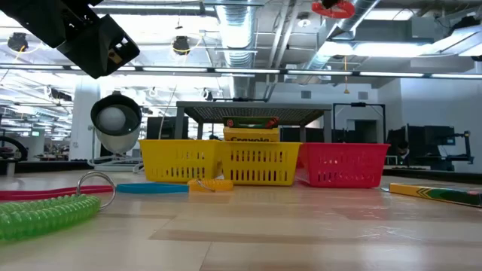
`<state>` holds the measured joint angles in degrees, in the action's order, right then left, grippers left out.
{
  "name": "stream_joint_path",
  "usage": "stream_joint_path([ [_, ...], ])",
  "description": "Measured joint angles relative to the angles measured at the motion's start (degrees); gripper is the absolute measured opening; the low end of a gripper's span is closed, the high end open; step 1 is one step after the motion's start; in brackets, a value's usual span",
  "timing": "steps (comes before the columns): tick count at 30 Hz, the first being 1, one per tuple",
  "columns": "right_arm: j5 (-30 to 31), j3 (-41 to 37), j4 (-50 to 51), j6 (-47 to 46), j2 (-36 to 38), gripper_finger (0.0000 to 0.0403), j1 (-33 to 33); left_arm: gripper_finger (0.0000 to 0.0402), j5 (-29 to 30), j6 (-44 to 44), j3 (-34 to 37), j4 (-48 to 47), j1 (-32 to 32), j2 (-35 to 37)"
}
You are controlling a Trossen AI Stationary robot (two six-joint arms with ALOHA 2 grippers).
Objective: Pick & Place Office Desk Supplies
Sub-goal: Put the orange spring keychain into the red basket
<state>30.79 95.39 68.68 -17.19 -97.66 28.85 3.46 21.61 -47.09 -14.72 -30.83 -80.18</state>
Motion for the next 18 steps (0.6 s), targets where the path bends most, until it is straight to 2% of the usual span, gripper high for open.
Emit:
stream_joint_path([
  [10,1.7,-2.9,3.1,0.0,1.2,0.0001,-2.1,0.0176,0.0,0.1,0.0,0.8,0.0,0.0],
  [18,-0.9,-17.0,-14.1,0.7,13.2,0.0001,-2.3,0.0176,-0.2,0.1,0.0,0.9,0.0,0.0],
])
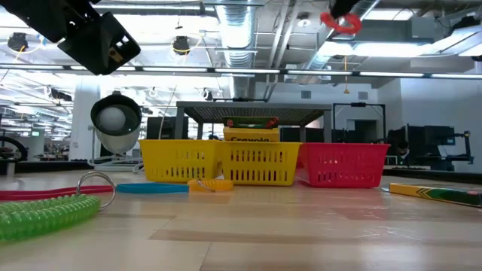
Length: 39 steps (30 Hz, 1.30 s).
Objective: Pick & Place Office Desk Supplies
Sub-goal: Put the orange spring keychain into the red basket
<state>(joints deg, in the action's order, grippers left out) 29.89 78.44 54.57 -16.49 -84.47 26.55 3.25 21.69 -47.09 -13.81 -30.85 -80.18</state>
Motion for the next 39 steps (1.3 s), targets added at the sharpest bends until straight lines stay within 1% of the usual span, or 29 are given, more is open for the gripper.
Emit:
stream_joint_path([
  [4,-4.2,-9.4,-12.9,1.9,8.0,0.0001,-0.1,0.0176,0.0,0.0,0.0,0.3,0.0,0.0],
  [9,-12.5,-21.0,-31.3,6.9,16.4,0.0001,-1.5,0.0176,0.1,-0.2,0.0,1.1,0.0,0.0],
  [13,-18.4,-29.8,-42.4,8.1,21.0,0.0001,-4.8,0.0176,0.3,-0.3,0.0,1.7,0.0,0.0],
  [16,-22.4,-35.5,-49.3,8.1,22.8,0.0001,-8.0,0.0176,0.3,-0.3,0.0,2.0,0.0,0.0],
  [22,-29.4,-43.1,-61.3,9.4,22.2,0.0001,-13.3,0.0176,0.3,-0.4,0.0,2.6,0.1,0.0],
  [29,-34.1,-45.8,-65.9,10.9,17.7,0.0001,-17.9,0.0176,0.2,-0.4,0.0,2.8,0.1,0.0],
  [32,-36.0,-47.1,-66.6,10.1,15.7,0.0001,-20.0,0.0176,0.2,-0.4,0.0,2.9,0.1,0.0],
  [39,-36.1,-47.9,-65.9,9.0,11.5,0.0001,-23.7,0.0176,0.2,-0.4,0.0,3.2,0.1,0.0],
])
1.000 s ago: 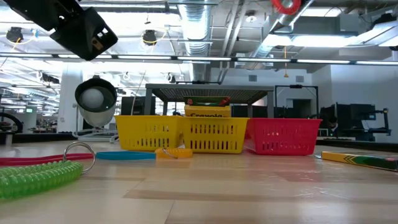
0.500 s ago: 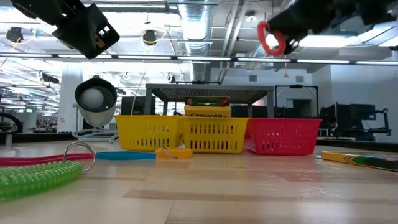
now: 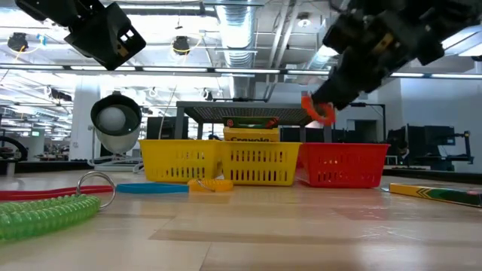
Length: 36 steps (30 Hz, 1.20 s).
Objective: Pick & Place Office Desk Supplies
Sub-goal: Put the orange spring keychain into the red basket
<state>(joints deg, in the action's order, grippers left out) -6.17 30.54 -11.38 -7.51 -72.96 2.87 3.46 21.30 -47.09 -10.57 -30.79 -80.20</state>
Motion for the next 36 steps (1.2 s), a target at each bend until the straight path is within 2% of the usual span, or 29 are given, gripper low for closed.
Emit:
stream_joint_path([
  [11,0.0,0.0,1.7,-1.1,-8.1,0.0001,-3.4,0.0176,0.0,0.0,0.0,-0.1,0.0,0.0],
  [21,0.0,0.0,4.5,-1.9,-8.4,0.0006,-4.2,0.0176,0.0,0.0,0.0,-0.1,0.0,0.0],
  [36,0.0,0.0,7.6,-5.9,-8.4,0.0123,-4.1,0.0176,0.0,0.0,0.0,-0.1,0.0,0.0],
])
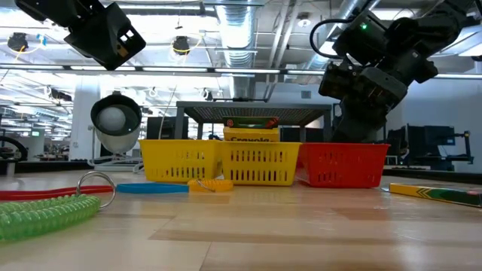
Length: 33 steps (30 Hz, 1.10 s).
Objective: Pick & Place Office Desk Supplies
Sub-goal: Put the orange spring keychain into the red basket, then put the red rubber band into the left yellow basket
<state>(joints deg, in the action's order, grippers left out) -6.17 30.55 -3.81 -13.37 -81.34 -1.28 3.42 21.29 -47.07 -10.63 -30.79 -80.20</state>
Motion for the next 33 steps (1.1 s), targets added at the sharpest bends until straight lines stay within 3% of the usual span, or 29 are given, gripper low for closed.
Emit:
stream_joint_path([
  [6,0.0,0.6,0.6,-0.4,1.3,0.0161,0.0,0.0176,0.0,0.0,0.0,0.0,0.0,0.0],
  [15,0.0,1.4,2.6,0.2,11.8,0.0181,0.5,0.0176,0.0,0.0,0.0,-0.2,0.0,0.0],
  [23,0.2,1.4,-6.2,0.0,18.1,0.0178,8.8,0.0176,-0.2,1.7,0.0,-9.2,0.0,0.0],
  [33,15.6,1.5,-10.2,0.8,15.8,0.0175,22.2,0.0176,2.6,4.2,0.0,-14.4,4.4,-0.7],
])
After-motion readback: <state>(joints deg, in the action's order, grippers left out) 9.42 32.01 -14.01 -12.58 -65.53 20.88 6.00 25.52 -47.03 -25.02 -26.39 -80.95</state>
